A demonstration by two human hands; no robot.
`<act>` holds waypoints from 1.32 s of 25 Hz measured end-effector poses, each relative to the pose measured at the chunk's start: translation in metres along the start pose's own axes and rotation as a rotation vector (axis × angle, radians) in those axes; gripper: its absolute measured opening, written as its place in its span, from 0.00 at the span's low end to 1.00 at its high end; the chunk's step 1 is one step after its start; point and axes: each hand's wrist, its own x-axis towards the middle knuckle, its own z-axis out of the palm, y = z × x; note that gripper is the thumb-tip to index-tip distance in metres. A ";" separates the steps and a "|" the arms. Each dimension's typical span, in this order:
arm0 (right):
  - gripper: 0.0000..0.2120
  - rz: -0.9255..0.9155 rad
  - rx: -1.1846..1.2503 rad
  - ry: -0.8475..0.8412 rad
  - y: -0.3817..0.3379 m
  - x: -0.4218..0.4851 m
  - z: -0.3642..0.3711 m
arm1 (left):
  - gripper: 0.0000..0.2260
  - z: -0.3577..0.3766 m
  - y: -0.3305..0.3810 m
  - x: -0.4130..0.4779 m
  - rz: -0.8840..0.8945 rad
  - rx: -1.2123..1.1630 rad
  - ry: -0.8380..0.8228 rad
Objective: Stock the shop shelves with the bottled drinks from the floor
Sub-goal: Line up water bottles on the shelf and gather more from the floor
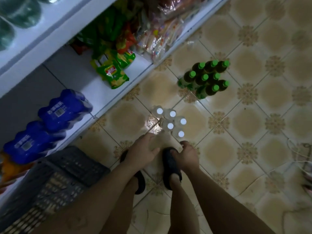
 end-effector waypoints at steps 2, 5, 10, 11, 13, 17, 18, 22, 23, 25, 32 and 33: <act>0.27 0.022 0.001 0.018 0.012 0.025 0.001 | 0.22 0.012 0.006 0.019 0.020 0.022 -0.011; 0.25 -0.002 -0.080 0.007 0.031 0.074 0.008 | 0.22 0.040 0.007 0.052 -0.017 0.006 -0.027; 0.24 -0.108 -0.209 -0.021 0.047 0.143 0.026 | 0.23 0.086 -0.009 0.099 -0.066 -0.018 -0.012; 0.23 -0.138 -0.259 -0.037 0.049 0.151 0.030 | 0.23 0.093 -0.012 0.104 -0.081 -0.021 -0.001; 0.23 -0.194 -0.347 -0.071 0.055 0.163 0.037 | 0.23 0.104 -0.019 0.110 -0.112 -0.028 0.015; 0.23 -0.294 -0.463 -0.086 0.062 0.178 0.043 | 0.24 0.116 -0.027 0.108 -0.153 -0.039 0.009; 0.23 -0.320 -0.487 -0.089 0.062 0.180 0.041 | 0.24 0.117 -0.026 0.106 -0.161 -0.036 0.009; 0.18 -0.337 -0.430 -0.099 0.062 0.165 0.015 | 0.25 0.113 -0.009 0.092 -0.159 0.000 -0.004; 0.18 -0.343 -0.400 -0.096 0.062 0.155 0.006 | 0.25 0.110 -0.003 0.086 -0.158 0.017 -0.015; 0.16 -0.331 -0.303 -0.083 0.059 0.129 -0.016 | 0.26 0.102 0.010 0.070 -0.160 0.048 -0.039; 0.17 -0.367 0.013 -0.042 0.029 0.007 -0.118 | 0.29 0.049 0.073 -0.019 -0.138 0.061 0.016; 0.16 -0.399 0.057 -0.034 0.018 -0.011 -0.134 | 0.29 0.038 0.086 -0.035 -0.118 0.050 0.036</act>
